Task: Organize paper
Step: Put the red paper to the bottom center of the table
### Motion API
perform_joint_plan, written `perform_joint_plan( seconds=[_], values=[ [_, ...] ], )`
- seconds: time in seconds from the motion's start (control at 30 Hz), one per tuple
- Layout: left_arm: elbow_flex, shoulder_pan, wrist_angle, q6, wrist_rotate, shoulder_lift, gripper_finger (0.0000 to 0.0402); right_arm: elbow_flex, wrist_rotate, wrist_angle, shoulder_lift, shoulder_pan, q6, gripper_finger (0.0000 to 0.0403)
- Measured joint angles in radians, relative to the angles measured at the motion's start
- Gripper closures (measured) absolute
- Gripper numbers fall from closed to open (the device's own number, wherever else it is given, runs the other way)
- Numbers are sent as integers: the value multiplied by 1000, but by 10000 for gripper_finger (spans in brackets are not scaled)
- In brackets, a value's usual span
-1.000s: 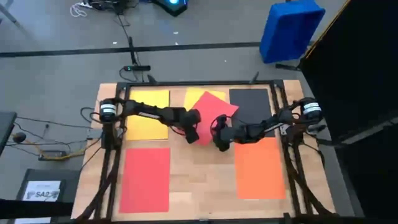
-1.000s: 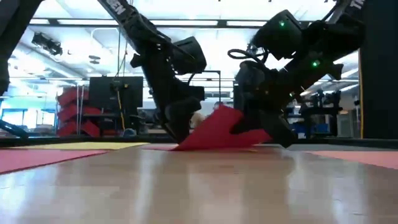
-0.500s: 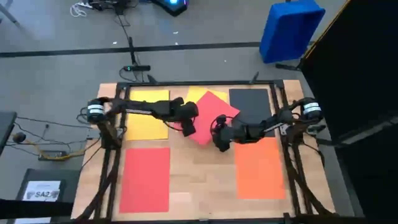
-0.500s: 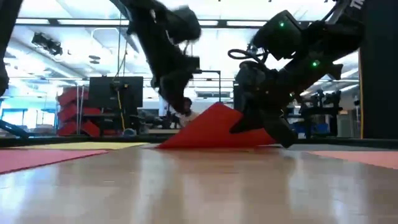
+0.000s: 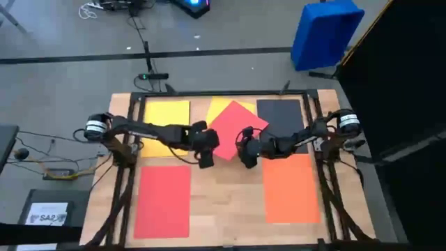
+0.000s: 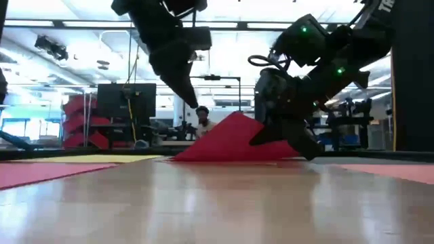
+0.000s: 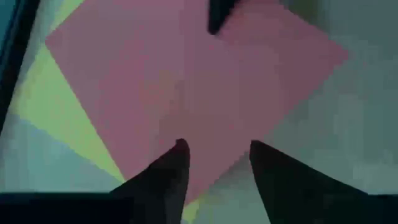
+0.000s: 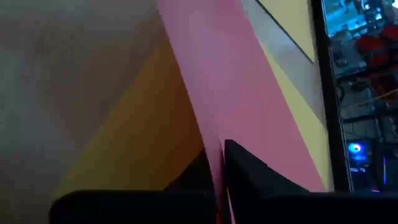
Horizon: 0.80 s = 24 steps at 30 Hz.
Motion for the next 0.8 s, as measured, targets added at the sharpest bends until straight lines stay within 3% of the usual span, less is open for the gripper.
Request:
perform_joint_plan(
  seconds=[0.2, 0.37, 0.53, 0.8],
  values=[
    [-110, -10, 164, -29, 102, 0, 193, 0, -6, 1, 0, 0, 0, 403],
    [-161, -11, 211, -68, 105, 0, 129, 0, -6, 3, 0, 0, 0, 403],
    [-182, -36, 210, -47, -65, 3, 95, 0, -6, 8, 0, 0, 1, 403],
    [-241, -95, 315, 30, -247, 21, 102, 0, -31, 52, 0, 0, 26, 403]
  ],
)
